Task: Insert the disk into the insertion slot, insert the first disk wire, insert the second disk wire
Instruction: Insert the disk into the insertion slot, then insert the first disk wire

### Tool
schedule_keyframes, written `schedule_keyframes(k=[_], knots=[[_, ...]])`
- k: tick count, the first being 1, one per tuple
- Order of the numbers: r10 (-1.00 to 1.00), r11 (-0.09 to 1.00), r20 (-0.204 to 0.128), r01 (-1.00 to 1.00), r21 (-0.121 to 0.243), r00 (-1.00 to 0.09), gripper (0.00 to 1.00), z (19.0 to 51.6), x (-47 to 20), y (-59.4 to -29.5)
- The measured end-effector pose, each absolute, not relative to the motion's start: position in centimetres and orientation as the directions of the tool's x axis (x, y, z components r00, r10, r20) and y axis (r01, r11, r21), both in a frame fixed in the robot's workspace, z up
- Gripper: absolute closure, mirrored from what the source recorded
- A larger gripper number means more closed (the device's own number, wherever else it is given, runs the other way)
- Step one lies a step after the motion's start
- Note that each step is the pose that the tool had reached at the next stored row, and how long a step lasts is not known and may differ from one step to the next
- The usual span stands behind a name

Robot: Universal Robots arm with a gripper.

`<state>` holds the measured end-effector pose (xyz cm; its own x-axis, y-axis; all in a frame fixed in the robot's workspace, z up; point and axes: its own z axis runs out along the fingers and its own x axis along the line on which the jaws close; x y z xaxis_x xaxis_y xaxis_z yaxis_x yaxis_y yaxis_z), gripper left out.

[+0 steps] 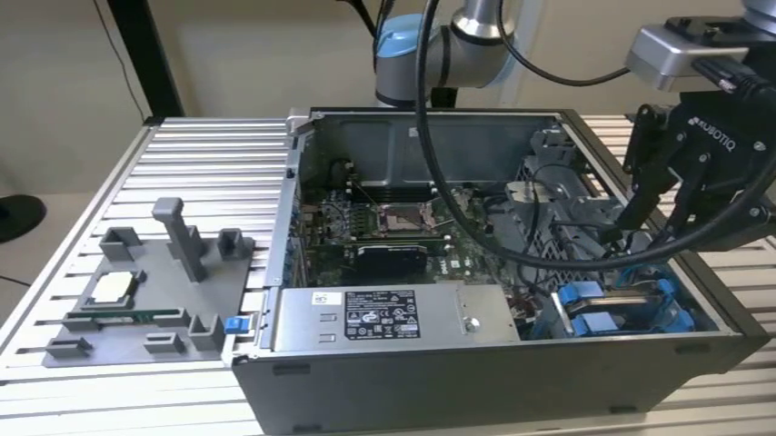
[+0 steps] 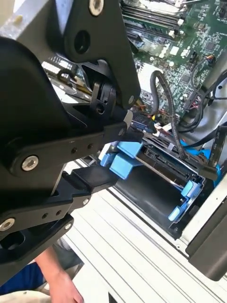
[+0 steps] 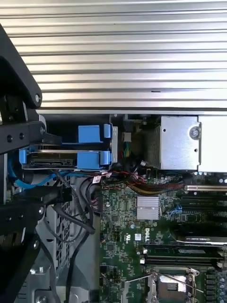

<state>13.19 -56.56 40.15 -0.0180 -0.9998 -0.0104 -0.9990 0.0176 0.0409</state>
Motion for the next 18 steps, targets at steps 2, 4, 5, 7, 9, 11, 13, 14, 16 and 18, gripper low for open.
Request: schedule_keyframes(k=[2,4,5,7,9,11,13,14,16,18], knots=[[-1.000,0.018,-0.010,-0.999,0.040,-0.018,0.00,40.1,13.2,-56.0],[-1.000,0.018,-0.010,-0.999,0.038,-0.018,0.00,40.1,13.1,-55.1],[-1.000,0.018,-0.010,-0.999,0.036,-0.018,0.00,40.0,13.1,-54.7],[-1.000,0.018,-0.008,-0.999,0.030,-0.018,0.00,39.8,12.9,-53.8],[-1.000,0.018,0.000,-1.000,0.024,-0.018,0.00,39.6,12.7,-53.2],[-1.000,0.018,0.012,-1.000,0.015,-0.018,0.00,39.5,12.5,-52.9],[-1.000,0.018,0.022,-1.000,0.001,-0.018,0.00,39.4,12.2,-52.7],[-0.999,0.018,0.028,-1.000,-0.005,-0.018,0.00,39.4,12.1,-52.7],[-0.999,0.017,0.037,-1.000,-0.012,-0.017,0.00,39.3,11.9,-52.7],[-0.999,0.015,0.043,-1.000,-0.017,-0.016,0.00,39.2,11.8,-52.7]])
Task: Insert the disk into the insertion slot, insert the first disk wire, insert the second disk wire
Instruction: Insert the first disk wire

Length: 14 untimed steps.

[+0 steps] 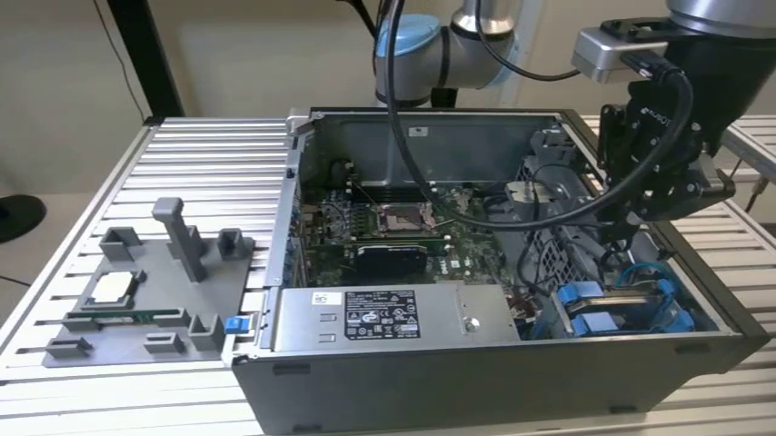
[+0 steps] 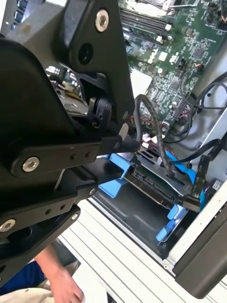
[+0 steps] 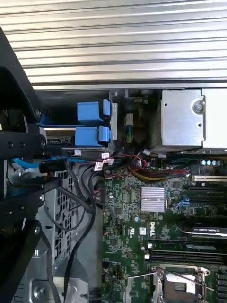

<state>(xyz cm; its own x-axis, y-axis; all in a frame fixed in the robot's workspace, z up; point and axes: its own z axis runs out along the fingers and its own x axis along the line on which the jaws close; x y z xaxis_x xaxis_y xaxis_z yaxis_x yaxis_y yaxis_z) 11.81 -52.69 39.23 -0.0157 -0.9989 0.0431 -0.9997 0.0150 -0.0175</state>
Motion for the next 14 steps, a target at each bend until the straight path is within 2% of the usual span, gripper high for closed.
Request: schedule_keyframes(k=[14], knots=[[-0.999,-0.009,0.045,-0.998,-0.068,0.006,0.00,37.8,11.3,-52.7]])
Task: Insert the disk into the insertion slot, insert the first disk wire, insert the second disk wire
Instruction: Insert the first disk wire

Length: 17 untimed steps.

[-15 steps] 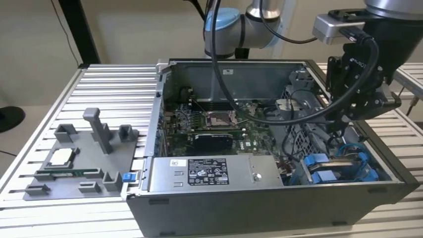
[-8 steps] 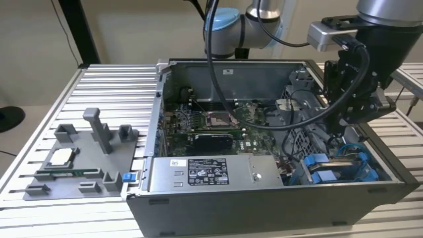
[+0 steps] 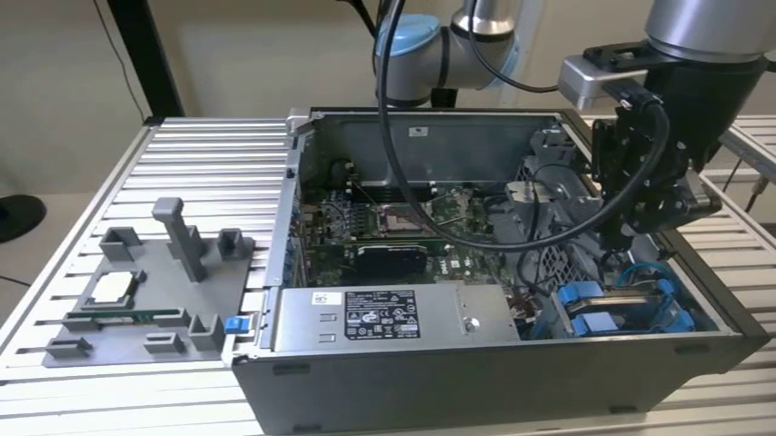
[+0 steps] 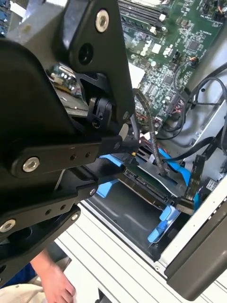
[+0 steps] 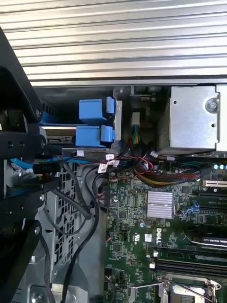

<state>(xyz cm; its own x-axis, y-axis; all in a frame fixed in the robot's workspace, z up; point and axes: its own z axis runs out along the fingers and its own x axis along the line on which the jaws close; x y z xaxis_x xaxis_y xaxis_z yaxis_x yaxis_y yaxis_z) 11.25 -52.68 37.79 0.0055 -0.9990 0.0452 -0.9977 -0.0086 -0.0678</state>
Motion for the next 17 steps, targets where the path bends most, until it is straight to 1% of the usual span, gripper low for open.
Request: schedule_keyframes(k=[1,5,17], knots=[[-0.999,-0.010,0.045,-0.997,-0.072,0.007,1.00,37.76,11.25,-52.68],[-0.999,-0.013,0.045,-0.996,-0.083,0.009,1.00,37.69,11.26,-52.69],[-0.999,-0.013,0.047,-0.997,-0.082,0.009,1.00,37.62,11.25,-52.72]])
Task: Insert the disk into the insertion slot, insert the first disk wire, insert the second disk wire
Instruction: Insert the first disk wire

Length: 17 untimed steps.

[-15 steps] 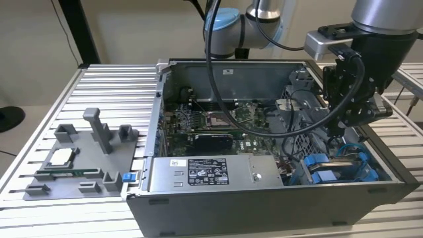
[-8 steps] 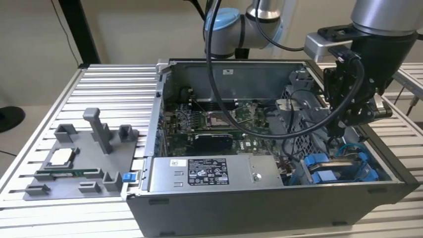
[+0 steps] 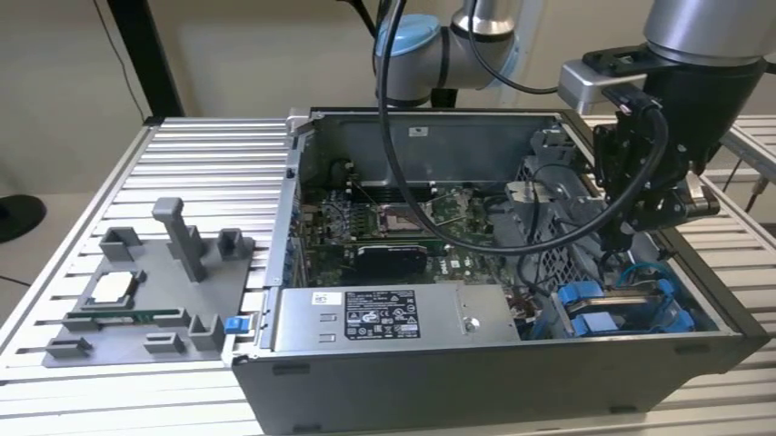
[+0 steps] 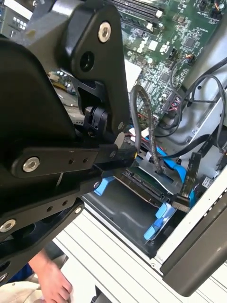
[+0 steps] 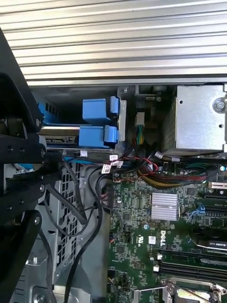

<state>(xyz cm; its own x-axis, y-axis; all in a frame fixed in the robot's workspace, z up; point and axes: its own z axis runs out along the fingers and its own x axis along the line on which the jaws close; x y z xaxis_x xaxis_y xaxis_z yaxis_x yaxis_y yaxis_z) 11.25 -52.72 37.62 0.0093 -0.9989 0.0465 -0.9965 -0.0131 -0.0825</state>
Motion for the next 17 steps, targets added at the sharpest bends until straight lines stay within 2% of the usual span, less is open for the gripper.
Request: schedule_keyframes(k=[17], knots=[[-0.999,-0.013,0.047,-0.997,-0.081,0.009,1.00,37.5,11.8,-54.7]])
